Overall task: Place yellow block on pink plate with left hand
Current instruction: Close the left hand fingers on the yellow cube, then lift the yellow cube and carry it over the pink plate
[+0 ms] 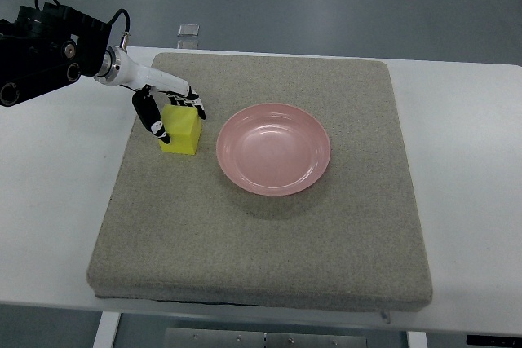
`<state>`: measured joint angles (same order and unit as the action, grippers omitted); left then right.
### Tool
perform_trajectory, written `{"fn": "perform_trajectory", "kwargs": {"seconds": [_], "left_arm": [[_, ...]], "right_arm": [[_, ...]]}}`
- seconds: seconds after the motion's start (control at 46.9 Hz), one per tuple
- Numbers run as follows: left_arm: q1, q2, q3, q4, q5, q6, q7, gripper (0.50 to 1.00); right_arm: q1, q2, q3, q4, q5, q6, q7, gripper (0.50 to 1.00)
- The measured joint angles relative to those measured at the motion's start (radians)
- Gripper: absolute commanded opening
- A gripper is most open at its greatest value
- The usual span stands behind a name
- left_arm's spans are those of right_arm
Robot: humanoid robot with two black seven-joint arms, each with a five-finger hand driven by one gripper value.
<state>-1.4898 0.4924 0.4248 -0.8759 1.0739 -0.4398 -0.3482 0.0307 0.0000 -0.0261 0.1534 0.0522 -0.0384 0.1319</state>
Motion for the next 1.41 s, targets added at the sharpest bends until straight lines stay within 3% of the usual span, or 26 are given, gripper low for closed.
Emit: {"fn": "perform_trajectory", "kwargs": {"seconds": [0.064, 0.128, 0.32, 1.409], "left_arm": [[0.001, 0.0, 0.0, 0.0, 0.002, 0.01, 0.0, 0.853], [0.001, -0.001, 0.0, 0.0, 0.003, 0.021, 0.0, 0.802], [-0.001, -0.003, 0.0, 0.0, 0.018, 0.026, 0.0, 0.5], [-0.047, -0.004, -0.061, 0.011, 0.091, 0.1, 0.0, 0.5]], "right_arm": [[0.0, 0.0, 0.0, 0.0, 0.0, 0.0, 0.0, 0.924], [0.0, 0.0, 0.0, 0.0, 0.0, 0.0, 0.0, 0.924], [0.0, 0.0, 0.0, 0.0, 0.0, 0.0, 0.0, 0.924], [0.0, 0.0, 0.0, 0.0, 0.0, 0.0, 0.0, 0.924]]}}
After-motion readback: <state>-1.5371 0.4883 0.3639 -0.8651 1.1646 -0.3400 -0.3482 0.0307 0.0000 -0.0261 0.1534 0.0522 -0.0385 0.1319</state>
